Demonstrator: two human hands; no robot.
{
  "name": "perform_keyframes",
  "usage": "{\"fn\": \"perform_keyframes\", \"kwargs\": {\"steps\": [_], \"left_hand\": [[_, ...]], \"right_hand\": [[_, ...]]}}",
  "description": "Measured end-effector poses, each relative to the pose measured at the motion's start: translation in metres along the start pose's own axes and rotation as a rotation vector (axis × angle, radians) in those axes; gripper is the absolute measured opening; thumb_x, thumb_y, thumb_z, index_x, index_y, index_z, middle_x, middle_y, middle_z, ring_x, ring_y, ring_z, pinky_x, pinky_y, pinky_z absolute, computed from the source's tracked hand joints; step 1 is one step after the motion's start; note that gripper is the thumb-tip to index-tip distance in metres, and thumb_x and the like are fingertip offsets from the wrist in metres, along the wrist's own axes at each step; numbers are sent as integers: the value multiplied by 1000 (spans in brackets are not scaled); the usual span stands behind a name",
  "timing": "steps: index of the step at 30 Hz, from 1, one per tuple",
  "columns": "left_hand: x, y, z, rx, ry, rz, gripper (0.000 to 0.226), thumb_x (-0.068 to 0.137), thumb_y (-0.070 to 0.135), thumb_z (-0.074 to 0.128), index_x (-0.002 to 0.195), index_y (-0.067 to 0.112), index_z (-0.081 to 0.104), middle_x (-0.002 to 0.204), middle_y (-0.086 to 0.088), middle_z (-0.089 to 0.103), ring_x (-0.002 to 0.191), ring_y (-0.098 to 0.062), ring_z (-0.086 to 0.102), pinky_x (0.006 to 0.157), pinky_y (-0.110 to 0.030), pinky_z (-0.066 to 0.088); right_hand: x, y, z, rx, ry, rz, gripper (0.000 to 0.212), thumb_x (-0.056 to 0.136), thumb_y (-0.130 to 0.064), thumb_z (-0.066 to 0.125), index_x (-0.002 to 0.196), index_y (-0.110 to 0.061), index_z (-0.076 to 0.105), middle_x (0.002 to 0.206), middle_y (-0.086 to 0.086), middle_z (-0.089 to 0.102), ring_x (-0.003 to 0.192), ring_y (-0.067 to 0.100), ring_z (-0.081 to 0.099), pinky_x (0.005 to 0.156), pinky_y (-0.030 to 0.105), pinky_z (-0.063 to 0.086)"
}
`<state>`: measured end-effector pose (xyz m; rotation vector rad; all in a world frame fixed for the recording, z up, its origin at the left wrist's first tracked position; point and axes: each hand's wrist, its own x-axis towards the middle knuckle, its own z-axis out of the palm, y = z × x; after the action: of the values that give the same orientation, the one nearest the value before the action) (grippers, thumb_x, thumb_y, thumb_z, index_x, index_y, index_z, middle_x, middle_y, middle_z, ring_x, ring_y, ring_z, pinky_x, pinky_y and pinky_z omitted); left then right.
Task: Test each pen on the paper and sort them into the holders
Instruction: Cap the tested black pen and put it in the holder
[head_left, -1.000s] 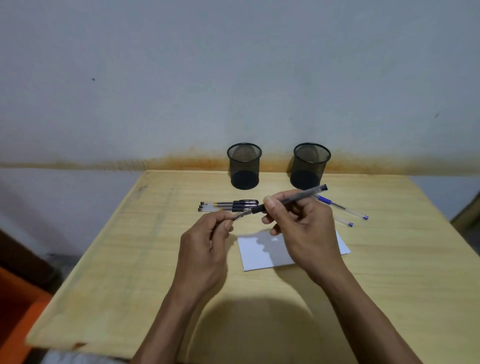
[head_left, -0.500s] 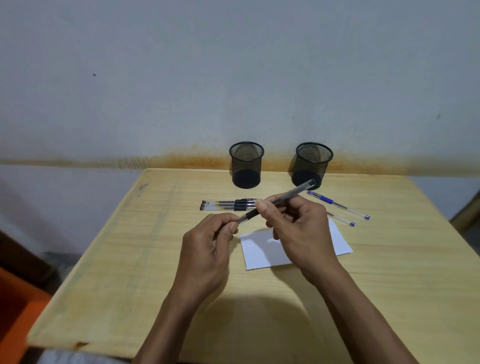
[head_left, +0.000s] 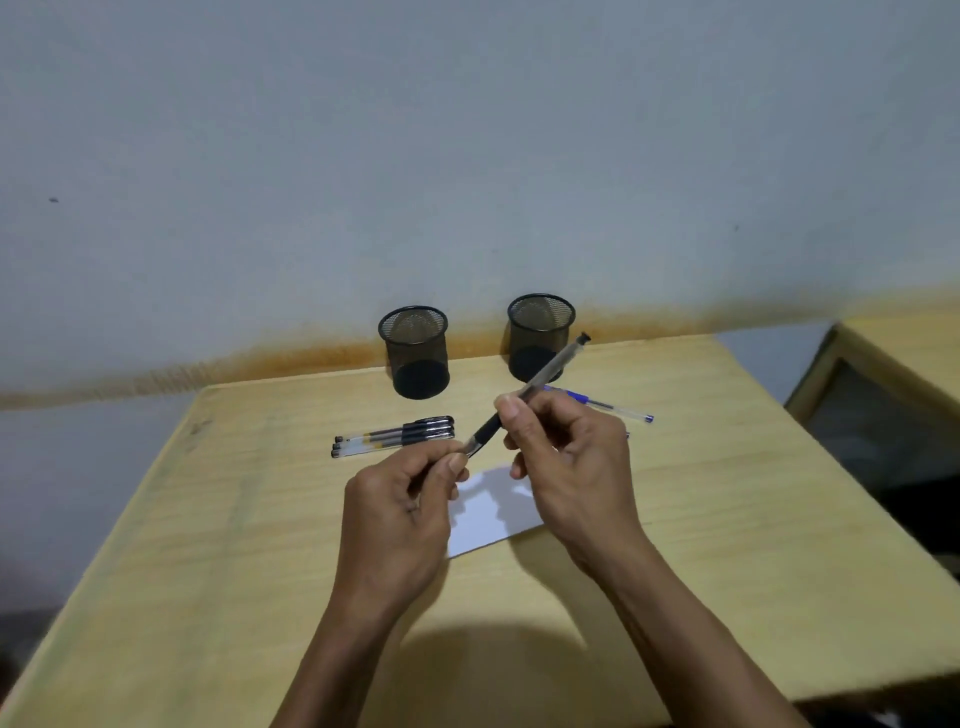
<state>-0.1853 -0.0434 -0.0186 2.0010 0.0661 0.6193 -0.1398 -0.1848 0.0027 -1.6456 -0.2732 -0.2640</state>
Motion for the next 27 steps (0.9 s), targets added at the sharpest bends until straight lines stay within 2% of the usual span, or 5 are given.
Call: {"fn": "perform_keyframes", "kwargs": {"steps": [3, 11, 18, 23, 27], "left_hand": [[4, 7, 14, 8, -88, 79, 24, 91, 14, 64, 95, 37, 68, 77, 15, 70, 76, -3, 66, 63, -12, 50], [-9, 57, 92, -140, -346, 240, 14, 89, 16, 68, 100, 24, 73, 87, 13, 74, 77, 1, 69, 69, -9, 49], [-54, 73, 195, 105, -737, 359, 61, 89, 52, 61, 142, 24, 50, 139, 3, 57, 127, -16, 53, 99, -32, 43], [-70, 65, 251, 430, -847, 493, 67, 91, 64, 38, 143, 22, 48, 151, -6, 46, 140, -26, 39, 113, -50, 30], [-74, 56, 264, 544, -814, 524, 61, 94, 62, 36, 142, 26, 49, 155, -4, 39, 145, -24, 30, 116, -55, 20]], "right_hand": [[-5, -3, -21, 47, 103, 47, 12, 94, -24, 69, 85, -17, 73, 67, -4, 69, 60, 7, 63, 54, 16, 49], [-36, -15, -111, 28, 554, 95, 12, 90, -33, 73, 83, -23, 72, 75, -7, 74, 77, 14, 72, 66, 44, 61], [-94, -2, -248, -255, 1054, 59, 23, 90, -40, 71, 77, -21, 71, 68, -10, 69, 67, 10, 64, 66, 43, 57], [-141, 35, -321, -405, 1325, 264, 22, 90, -38, 71, 87, -16, 74, 79, -4, 72, 76, 13, 67, 74, 31, 55], [-178, 76, -340, -423, 1362, 556, 23, 91, -37, 68, 97, -16, 74, 91, 0, 72, 88, 19, 65, 75, 23, 35]]}}
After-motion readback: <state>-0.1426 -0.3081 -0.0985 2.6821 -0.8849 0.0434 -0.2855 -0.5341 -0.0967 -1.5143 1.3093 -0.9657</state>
